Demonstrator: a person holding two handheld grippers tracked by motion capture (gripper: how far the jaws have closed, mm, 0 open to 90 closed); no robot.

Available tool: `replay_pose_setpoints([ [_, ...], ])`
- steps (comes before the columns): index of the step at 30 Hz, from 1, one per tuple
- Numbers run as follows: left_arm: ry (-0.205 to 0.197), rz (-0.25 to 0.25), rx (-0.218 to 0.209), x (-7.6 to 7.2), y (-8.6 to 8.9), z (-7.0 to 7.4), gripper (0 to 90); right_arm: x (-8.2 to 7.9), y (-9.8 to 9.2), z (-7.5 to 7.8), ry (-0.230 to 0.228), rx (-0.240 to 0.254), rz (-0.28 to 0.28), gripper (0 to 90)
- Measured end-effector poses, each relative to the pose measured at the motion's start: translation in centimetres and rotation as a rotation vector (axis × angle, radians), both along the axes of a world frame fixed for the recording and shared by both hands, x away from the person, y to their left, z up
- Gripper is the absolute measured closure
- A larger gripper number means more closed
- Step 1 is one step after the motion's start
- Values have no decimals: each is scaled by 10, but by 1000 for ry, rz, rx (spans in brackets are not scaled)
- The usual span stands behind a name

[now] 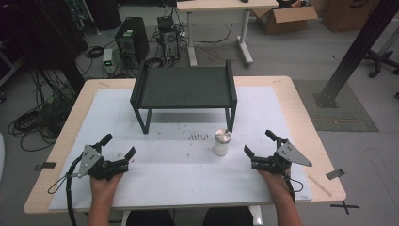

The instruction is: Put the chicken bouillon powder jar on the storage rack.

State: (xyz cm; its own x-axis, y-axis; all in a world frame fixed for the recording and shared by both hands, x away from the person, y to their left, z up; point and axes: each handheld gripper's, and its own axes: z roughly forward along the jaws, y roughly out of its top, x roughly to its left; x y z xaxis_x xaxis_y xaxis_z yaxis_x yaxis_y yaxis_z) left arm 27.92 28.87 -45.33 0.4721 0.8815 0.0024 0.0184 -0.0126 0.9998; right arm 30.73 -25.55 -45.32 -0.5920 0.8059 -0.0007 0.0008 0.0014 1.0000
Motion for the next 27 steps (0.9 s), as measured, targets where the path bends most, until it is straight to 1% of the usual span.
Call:
replay_pose_setpoints([
  [3, -2, 0, 0, 0, 0, 0, 2, 0, 1, 3, 6, 0, 20, 0],
  [11, -3, 2, 0, 0, 0, 0, 2, 1, 7, 23, -3, -51, 85, 0],
  [19, -4, 2, -2, 0, 0, 0, 2, 3, 7, 36, 29, -93, 157, 0],
  [21, -4, 2, -1, 0, 0, 0, 2, 4, 8, 37, 32, -99, 162, 0],
  [22, -4, 2, -1, -1, 0, 0, 2, 6, 9, 41, 40, -112, 187, 0],
  [24, -5, 1, -2, -1, 0, 0, 2, 8, 11, 44, 50, -126, 206, 0],
  [26, -5, 2, -1, -1, 0, 0, 2, 9, 12, 45, 54, -129, 214, 0],
  [27, -5, 2, -1, -1, 0, 0, 2, 11, 15, 48, 64, -141, 234, 0],
])
